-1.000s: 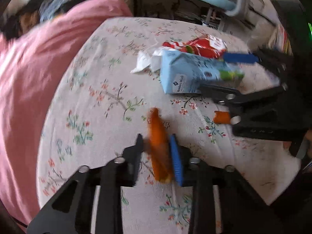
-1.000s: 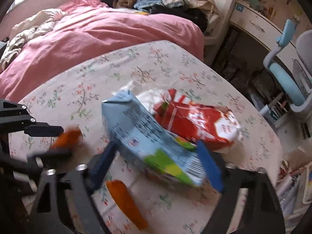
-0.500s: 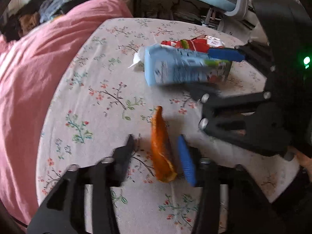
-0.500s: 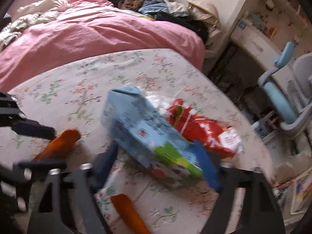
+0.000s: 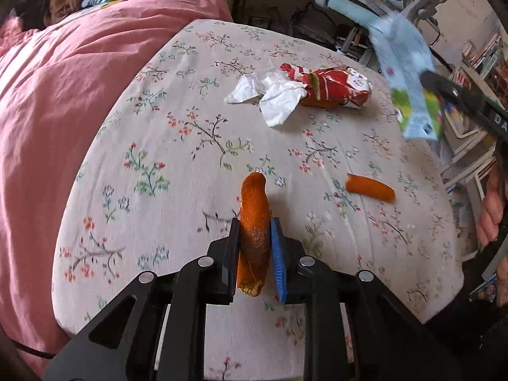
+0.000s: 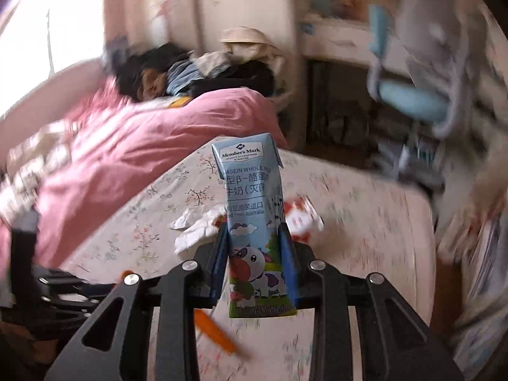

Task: Collect trash
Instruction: 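Grasp the orange peel with the left tool while the right grasps the blue milk carton, then carry peel and milk carton over the yellow bin and open both tools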

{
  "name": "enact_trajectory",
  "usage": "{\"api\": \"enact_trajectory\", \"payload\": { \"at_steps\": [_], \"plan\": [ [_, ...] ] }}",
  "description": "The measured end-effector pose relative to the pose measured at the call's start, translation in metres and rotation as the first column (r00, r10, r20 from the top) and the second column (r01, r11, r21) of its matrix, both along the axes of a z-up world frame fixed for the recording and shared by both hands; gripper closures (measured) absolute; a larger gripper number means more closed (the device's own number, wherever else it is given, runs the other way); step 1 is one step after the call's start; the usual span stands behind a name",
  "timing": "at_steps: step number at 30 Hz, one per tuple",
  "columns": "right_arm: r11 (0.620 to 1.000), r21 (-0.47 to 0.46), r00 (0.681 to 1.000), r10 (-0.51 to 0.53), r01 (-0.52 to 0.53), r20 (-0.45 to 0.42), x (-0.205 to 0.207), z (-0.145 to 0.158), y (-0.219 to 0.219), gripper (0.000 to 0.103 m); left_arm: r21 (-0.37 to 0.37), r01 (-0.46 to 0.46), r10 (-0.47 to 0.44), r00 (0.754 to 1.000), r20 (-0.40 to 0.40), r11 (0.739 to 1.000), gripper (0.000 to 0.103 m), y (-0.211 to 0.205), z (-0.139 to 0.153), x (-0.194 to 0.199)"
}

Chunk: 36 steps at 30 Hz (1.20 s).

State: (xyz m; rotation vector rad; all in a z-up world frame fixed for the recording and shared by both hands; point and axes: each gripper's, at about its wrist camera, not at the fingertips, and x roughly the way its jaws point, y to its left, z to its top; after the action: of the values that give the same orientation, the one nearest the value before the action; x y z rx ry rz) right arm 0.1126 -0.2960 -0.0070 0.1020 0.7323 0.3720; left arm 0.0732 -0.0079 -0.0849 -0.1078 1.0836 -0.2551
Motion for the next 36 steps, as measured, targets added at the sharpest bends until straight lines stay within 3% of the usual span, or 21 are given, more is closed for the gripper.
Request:
{"api": "enact_trajectory", "payload": {
  "at_steps": [4, 9, 14, 19, 23, 25, 26, 29, 35, 36],
  "plan": [
    [0.996, 0.077, 0.991, -0.036, 0.046, -0.131, -0.01, -0.016, -0.023, 0.072, -0.017, -0.001, 0.001, 1.0, -0.001, 1.0, 0.085, 0.005, 0.001, -0.012],
    [0.995, 0.007, 0.962, -0.097, 0.102, -0.254, -0.02, -0.042, -0.03, 0.071, -0.015, -0.005, 0.005, 1.0, -0.019, 1.0, 0.084, 0.008, -0.004, -0.019],
    [0.988, -0.073, 0.954, -0.154, 0.139, -0.259, -0.02, -0.05, -0.029, 0.067, -0.006, -0.009, 0.009, 1.0, -0.012, 1.0, 0.083, 0.01, -0.004, -0.021],
    [0.984, -0.103, 0.953, -0.167, 0.146, -0.253, -0.015, -0.058, -0.031, 0.057, -0.013, -0.021, 0.021, 1.0, -0.006, 1.0, 0.078, 0.01, -0.003, -0.018],
    [0.981, -0.152, 0.949, -0.158, 0.12, -0.271, -0.01, -0.066, -0.025, 0.057, -0.005, -0.018, 0.018, 1.0, 0.003, 1.0, 0.067, 0.006, -0.003, -0.015],
    [0.98, -0.164, 0.951, -0.155, 0.114, -0.267, -0.008, -0.066, -0.024, 0.068, 0.018, -0.012, 0.012, 1.0, 0.012, 1.0, 0.067, 0.001, -0.003, -0.014],
    [0.981, -0.159, 0.952, -0.154, 0.115, -0.263, -0.008, -0.066, -0.024, 0.069, 0.032, -0.004, 0.003, 1.0, 0.017, 0.999, 0.067, -0.001, -0.003, -0.014],
    [0.981, -0.123, 0.959, -0.172, 0.147, -0.227, -0.011, -0.057, -0.03, 0.069, 0.035, 0.025, -0.026, 1.0, 0.011, 0.999, 0.086, -0.006, -0.004, -0.014],
    [0.98, 0.016, 0.969, -0.192, 0.197, -0.157, -0.024, -0.036, -0.037, 0.069, -0.014, -0.003, 0.004, 0.998, 0.055, 1.0, 0.087, 0.004, 0.01, -0.019],
    [0.98, 0.032, 0.971, -0.189, 0.196, -0.148, -0.025, -0.033, -0.034, 0.076, -0.024, -0.007, 0.009, 0.998, 0.064, 1.0, 0.087, 0.007, 0.013, -0.021]
  ]
}}
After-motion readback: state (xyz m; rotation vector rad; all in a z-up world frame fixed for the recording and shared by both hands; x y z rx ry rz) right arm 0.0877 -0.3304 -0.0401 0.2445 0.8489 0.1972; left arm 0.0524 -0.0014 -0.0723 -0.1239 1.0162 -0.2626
